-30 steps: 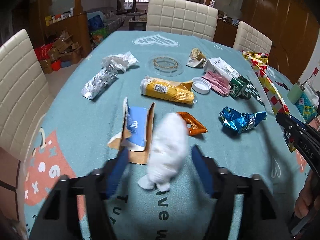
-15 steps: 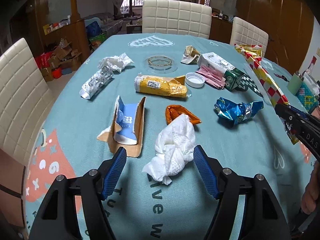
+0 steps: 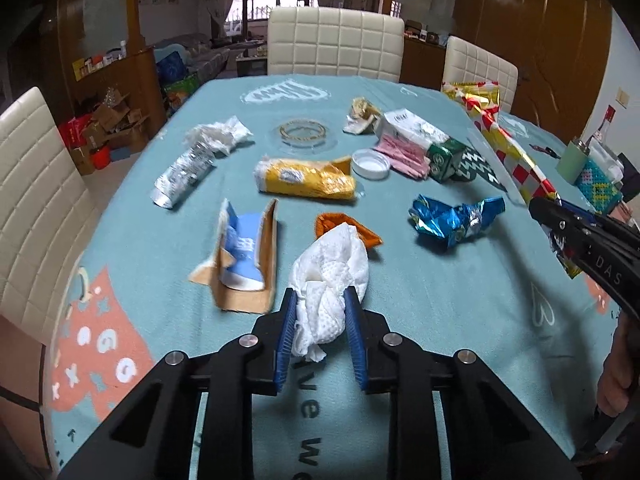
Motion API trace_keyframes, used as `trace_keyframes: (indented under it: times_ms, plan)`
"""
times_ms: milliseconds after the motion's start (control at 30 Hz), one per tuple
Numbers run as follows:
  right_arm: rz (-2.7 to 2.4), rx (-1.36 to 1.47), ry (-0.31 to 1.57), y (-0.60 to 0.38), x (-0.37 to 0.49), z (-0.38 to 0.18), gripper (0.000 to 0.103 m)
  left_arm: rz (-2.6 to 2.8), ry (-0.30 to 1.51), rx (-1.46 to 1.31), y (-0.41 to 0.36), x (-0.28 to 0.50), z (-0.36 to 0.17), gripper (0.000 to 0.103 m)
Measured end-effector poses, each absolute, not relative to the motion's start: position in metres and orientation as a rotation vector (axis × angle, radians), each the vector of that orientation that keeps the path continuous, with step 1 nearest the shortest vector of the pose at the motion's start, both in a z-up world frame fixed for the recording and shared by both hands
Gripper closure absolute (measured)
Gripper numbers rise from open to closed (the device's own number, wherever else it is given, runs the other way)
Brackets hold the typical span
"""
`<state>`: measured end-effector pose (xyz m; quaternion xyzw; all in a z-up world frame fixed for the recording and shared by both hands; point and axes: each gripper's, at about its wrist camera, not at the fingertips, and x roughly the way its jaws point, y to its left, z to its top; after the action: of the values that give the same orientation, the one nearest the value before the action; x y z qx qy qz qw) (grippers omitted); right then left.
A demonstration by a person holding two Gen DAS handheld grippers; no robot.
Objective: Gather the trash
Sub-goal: 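Carry the tissue to the clear bin and release it with the left tool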
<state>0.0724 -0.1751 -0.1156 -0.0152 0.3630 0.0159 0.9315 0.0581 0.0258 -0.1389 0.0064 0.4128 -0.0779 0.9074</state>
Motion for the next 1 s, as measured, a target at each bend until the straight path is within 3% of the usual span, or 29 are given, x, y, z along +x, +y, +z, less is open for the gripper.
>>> trace_keyframes:
  times_ms: [333, 1000]
  plan:
    - [0.161, -0.122, 0.703, -0.116, 0.070, -0.100, 0.082, 0.015, 0.742, -0.028, 0.099, 0.047, -0.104, 0.079]
    - [0.556, -0.336, 0.721, 0.079, 0.090, -0.101, 0.082, 0.318, 0.722, -0.117, 0.249, 0.022, -0.108, 0.079]
